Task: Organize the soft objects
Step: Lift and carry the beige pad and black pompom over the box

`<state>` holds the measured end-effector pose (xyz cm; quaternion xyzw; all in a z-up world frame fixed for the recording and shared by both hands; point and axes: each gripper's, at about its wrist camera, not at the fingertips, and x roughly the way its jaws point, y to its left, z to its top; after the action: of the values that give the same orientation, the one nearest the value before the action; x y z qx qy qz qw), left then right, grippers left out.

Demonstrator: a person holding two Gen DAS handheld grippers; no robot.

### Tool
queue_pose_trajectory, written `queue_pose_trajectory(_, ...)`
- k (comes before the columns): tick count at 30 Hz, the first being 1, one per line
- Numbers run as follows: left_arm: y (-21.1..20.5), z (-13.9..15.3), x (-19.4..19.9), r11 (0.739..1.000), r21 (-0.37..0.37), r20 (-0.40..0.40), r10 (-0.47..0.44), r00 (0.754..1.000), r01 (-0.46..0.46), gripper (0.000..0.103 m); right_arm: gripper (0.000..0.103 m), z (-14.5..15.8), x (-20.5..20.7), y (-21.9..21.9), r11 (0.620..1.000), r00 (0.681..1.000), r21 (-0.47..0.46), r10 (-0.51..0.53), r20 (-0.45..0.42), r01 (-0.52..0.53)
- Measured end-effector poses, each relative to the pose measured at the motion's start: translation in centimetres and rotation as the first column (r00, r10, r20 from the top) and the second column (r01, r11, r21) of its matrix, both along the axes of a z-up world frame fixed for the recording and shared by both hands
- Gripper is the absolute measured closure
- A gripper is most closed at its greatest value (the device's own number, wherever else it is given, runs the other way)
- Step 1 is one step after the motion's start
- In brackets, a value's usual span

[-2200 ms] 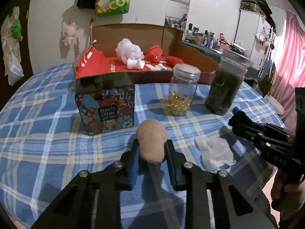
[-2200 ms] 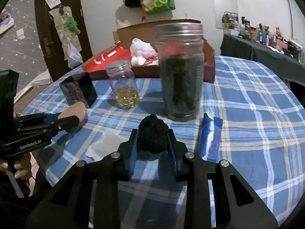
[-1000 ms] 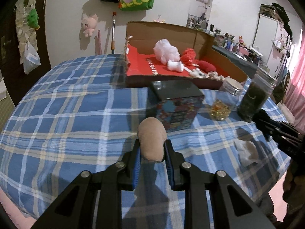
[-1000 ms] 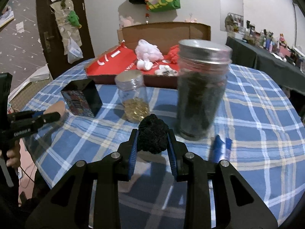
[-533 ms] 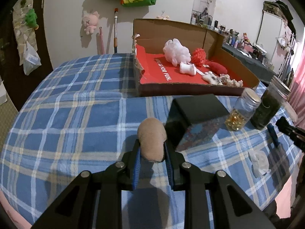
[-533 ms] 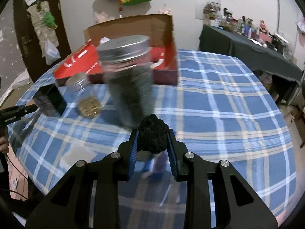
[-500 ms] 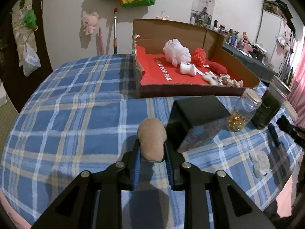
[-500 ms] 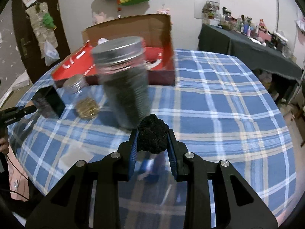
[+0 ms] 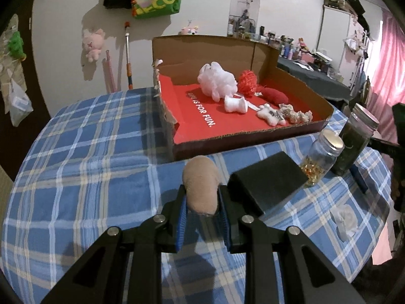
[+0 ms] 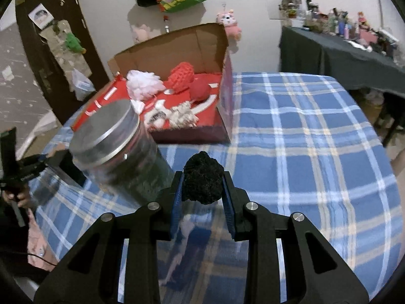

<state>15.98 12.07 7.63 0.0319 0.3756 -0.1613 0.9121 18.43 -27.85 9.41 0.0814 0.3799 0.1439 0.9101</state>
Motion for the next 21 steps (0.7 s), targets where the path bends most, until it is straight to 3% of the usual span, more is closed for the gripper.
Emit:
queue_pose_trajectory(5, 0.3, 0.7, 1.3, 0.997, -0.032, 0.004, -0.068, 0.998, 0.068, 0.078, 0.075, 0.2, 1.9, -0.8, 0.995, 0.998, 0.08, 0.067, -0.01, -0.066)
queue_pose_trajectory(21, -1.1, 1.7, 4.7, 0.978, -0.039, -0.005, -0.207, 0.978, 0.206, 0.078, 0.075, 1.0, 6.6, -1.3, 0.95, 0.967, 0.189, 0.254, -0.012, -0.247)
